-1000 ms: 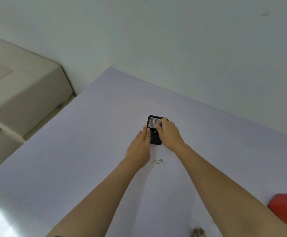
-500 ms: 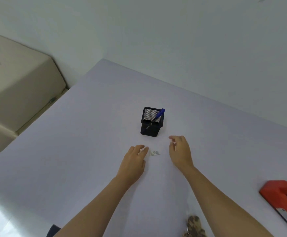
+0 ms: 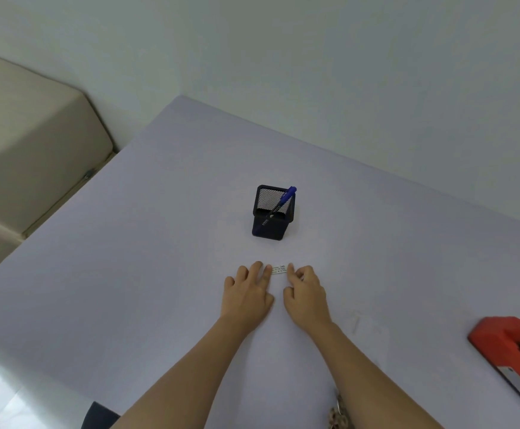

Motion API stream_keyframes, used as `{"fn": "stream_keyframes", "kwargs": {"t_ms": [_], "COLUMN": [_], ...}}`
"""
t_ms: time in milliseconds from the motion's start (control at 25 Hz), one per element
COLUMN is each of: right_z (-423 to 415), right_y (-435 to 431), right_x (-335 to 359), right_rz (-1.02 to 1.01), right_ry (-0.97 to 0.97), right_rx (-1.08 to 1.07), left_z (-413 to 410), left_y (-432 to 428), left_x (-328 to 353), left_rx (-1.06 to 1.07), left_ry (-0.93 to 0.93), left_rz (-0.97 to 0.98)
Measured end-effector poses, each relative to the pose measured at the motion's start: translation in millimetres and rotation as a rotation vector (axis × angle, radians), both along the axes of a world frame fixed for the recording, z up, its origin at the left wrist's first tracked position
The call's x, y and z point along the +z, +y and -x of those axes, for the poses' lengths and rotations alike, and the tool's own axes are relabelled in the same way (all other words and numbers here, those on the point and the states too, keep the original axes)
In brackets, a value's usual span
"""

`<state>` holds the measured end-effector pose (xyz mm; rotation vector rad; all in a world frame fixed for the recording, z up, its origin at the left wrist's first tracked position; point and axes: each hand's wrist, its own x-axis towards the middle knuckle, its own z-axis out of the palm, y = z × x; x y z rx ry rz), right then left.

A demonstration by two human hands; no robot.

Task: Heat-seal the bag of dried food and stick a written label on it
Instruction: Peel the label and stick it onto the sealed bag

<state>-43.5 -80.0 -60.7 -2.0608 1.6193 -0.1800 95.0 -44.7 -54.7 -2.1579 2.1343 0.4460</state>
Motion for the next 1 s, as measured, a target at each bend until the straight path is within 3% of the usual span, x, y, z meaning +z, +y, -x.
{"fn": "stream_keyframes", "kwargs": {"t_ms": [160,320,480,760,880,1000], "right_z": [-8.7,-16.2,-17.7,-20.0,-18.5,-15.7], "right_y": [2.6,-4.6,-18.4,-41.1,-38.9,-22.6], "right_x": [3.8,12.7,24.9,12.6,11.8,25.5], "right_rz": [-0.015,-0.222,-0.398,-0.421,-0.381,-0.347], "right_ry": [-0.058,-0.365,-0.528,-0.446,-0.41,-0.469], "right_rx": [0.01,-0.264,-0.434,-0.481,-0.473,-0.524], "left_z": [0.3,-3.1,-5.9,-7.8,-10.5,-16.0], "left_y": [-1.0,-0.7,0.9,0.9,-5.2,-9.5], "left_x": [-5.4,-5.0,-6.9,-10.5,-8.5,9.0], "left_rx": [0.007,-0.023,-0.052,-0.019,0.075,0.349], "left_ry": [-0.006,0.015,0.028,0.02,0.191,0.695], "left_rz": [0.043,0.075,0.109,0.132,0.012,-0.081]}}
